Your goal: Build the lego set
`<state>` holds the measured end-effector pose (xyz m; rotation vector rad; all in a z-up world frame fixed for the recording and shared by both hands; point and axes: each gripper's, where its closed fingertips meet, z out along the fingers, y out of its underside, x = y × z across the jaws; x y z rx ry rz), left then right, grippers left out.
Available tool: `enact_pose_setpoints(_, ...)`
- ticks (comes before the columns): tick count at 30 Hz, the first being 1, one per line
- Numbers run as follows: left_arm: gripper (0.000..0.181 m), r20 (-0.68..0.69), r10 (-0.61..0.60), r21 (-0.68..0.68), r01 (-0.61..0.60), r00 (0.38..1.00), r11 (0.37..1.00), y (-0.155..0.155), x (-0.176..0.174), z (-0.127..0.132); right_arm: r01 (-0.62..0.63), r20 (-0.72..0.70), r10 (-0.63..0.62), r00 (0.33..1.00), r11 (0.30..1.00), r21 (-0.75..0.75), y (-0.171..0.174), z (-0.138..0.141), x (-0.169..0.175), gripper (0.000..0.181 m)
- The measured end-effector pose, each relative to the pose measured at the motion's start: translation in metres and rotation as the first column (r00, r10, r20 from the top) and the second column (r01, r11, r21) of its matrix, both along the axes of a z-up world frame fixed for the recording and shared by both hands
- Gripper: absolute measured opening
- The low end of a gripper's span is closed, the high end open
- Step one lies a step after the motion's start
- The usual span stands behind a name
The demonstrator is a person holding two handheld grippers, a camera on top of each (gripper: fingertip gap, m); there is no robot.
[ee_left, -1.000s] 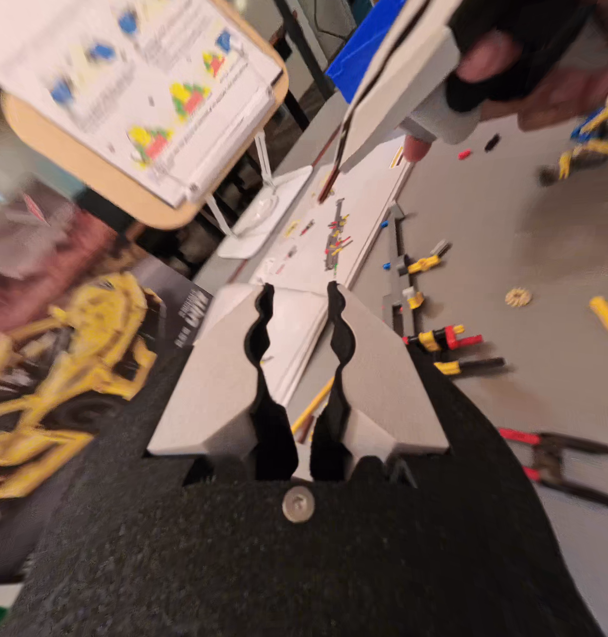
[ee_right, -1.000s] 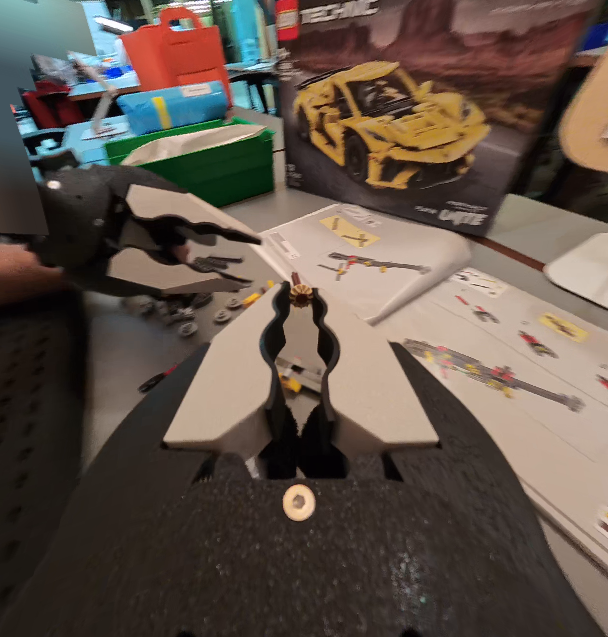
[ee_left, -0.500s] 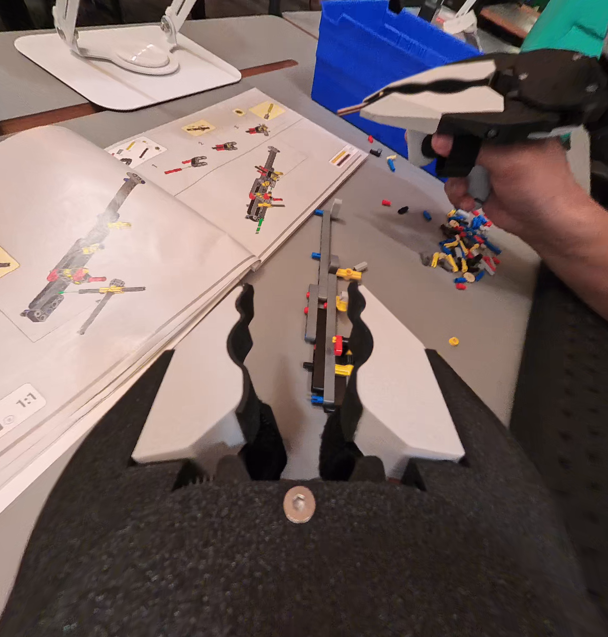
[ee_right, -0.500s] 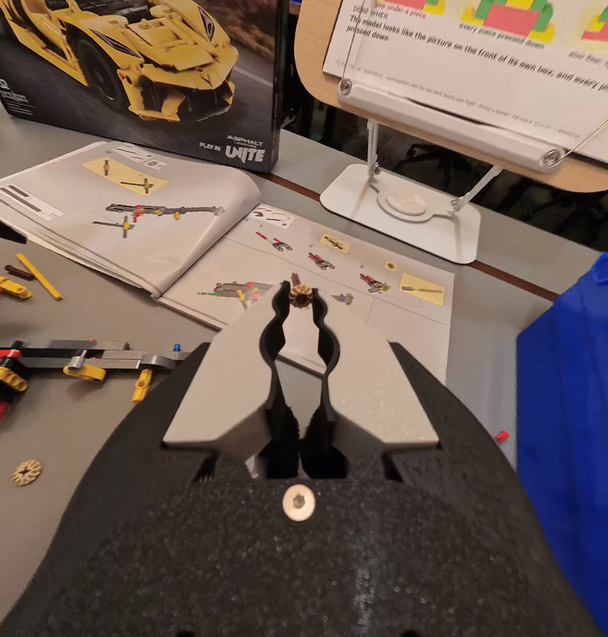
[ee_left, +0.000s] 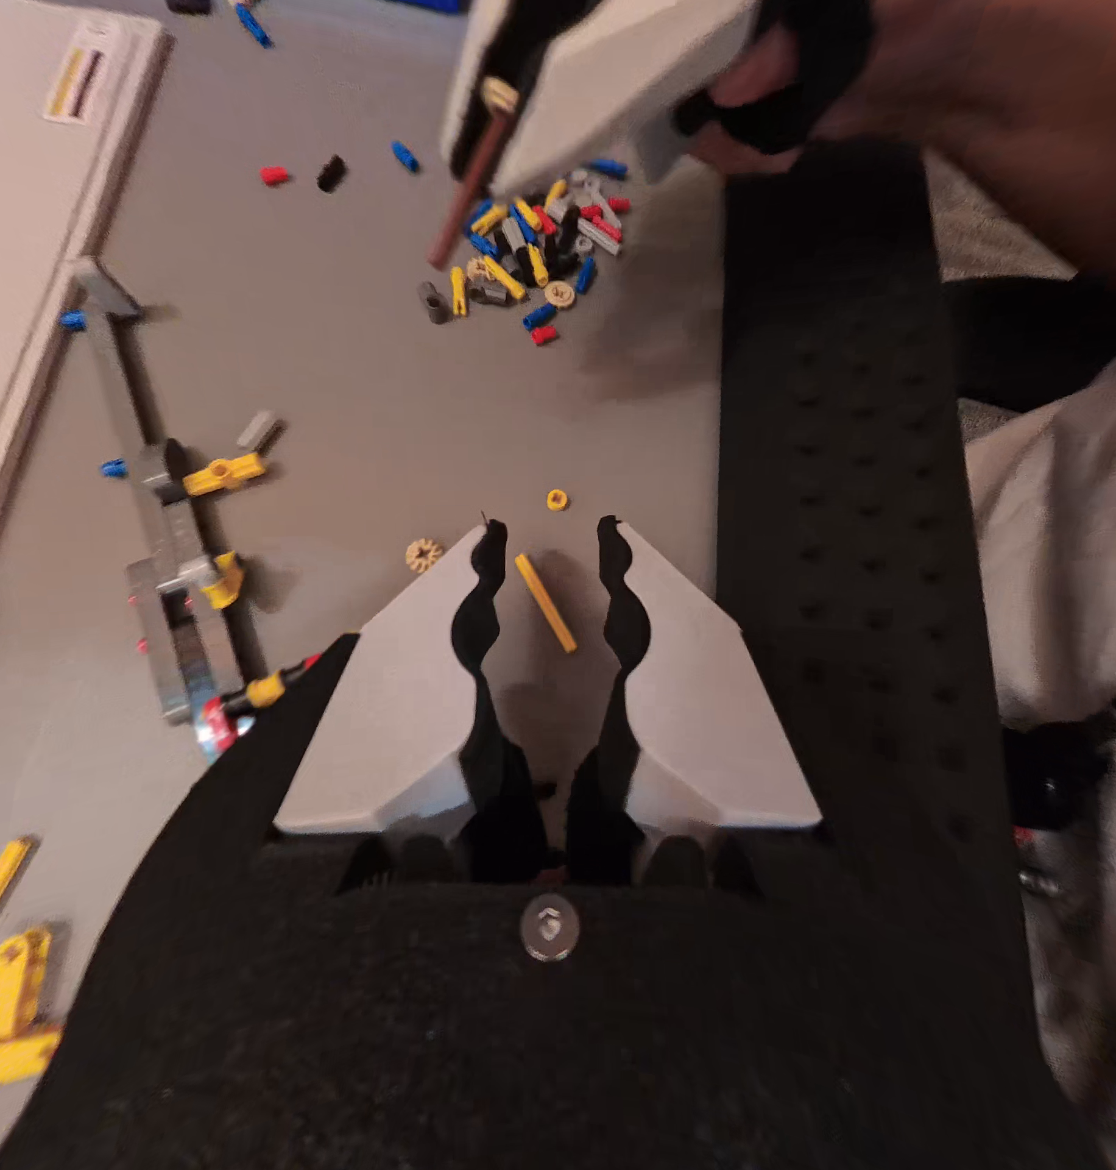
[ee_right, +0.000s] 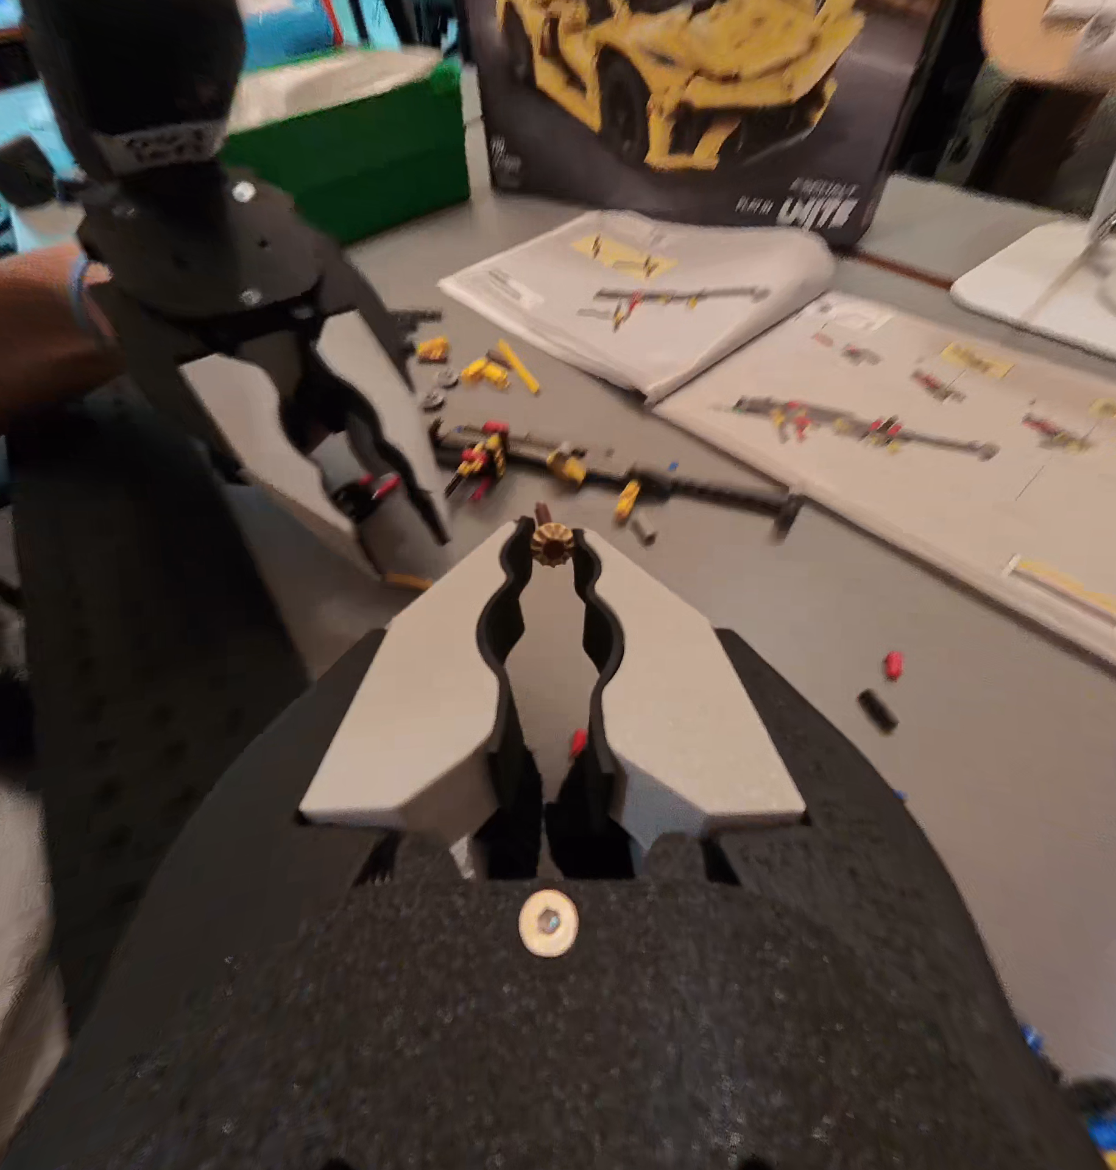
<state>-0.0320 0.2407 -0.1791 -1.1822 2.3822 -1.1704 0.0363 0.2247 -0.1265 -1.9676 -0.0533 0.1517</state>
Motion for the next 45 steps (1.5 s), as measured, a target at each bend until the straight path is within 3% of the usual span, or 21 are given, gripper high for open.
enact_pose_setpoints(3,0.025,-0.022,0.000,0.038,0.000,1.000,0.999,-0.014,0.009,-0.011,-0.009,0.033,0.010,0.999,1.000,-0.015,-0.019,-0.009,-0.017,0.011)
enact_pose_setpoints(8,0.018,-0.051,0.030,0.142,-0.022,0.998,0.990,-0.014,0.016,-0.027,0.041,0.008,-0.042,0.999,0.997,0.063,-0.029,0.000,-0.016,0.011)
enact_pose_setpoints(21,0.005,-0.025,0.023,0.130,-0.020,0.999,0.991,-0.020,0.017,-0.031,0.061,0.016,-0.061,0.998,0.998,0.019,-0.031,-0.008,-0.010,0.011)
enact_pose_setpoints(23,0.005,0.082,0.052,0.100,-0.061,0.995,0.993,-0.012,0.026,-0.016,0.086,-0.067,-0.086,0.994,0.996,0.009,-0.027,-0.009,-0.006,0.011)
enact_pose_setpoints(26,0.005,0.276,0.130,-0.179,-0.082,0.952,0.980,0.001,0.036,0.042,0.047,-0.349,-0.008,0.937,0.994,0.102,-0.013,0.008,-0.011,0.011)
enact_pose_setpoints(29,0.005,0.413,0.244,-0.524,0.010,0.877,0.852,0.022,0.028,0.108,0.048,-0.615,0.179,0.768,0.941,0.335,0.007,0.049,-0.008,0.011)
enact_pose_setpoints(31,0.005,0.430,0.322,-0.679,0.068,0.844,0.731,0.038,0.022,0.136,0.026,-0.670,0.296,0.680,0.904,0.426,0.023,0.066,-0.009,0.010)
enact_pose_setpoints(34,0.004,0.418,0.376,-0.796,0.133,0.827,0.591,0.054,0.015,0.156,-0.059,-0.591,0.353,0.725,0.888,0.457,0.053,0.080,-0.032,0.010)
enact_pose_setpoints(37,0.003,0.396,0.400,-0.853,0.170,0.826,0.493,0.061,0.009,0.164,-0.101,-0.515,0.391,0.763,0.859,0.503,0.071,0.098,-0.053,0.010)
enact_pose_setpoints(41,0.004,0.340,0.384,-0.917,0.212,0.858,0.339,0.071,0.005,0.169,-0.095,-0.529,0.418,0.739,0.842,0.532,0.078,0.103,-0.059,0.010)
enact_pose_setpoints(43,0.003,0.318,0.372,-0.929,0.210,0.872,0.303,0.074,0.005,0.167,-0.080,-0.537,0.423,0.730,0.833,0.547,0.078,0.105,-0.057,0.011)
enact_pose_setpoints(45,0.004,0.318,0.358,-0.927,0.209,0.878,0.310,0.071,0.005,0.165,-0.077,-0.532,0.416,0.738,0.835,0.545,0.078,0.104,-0.055,0.011)
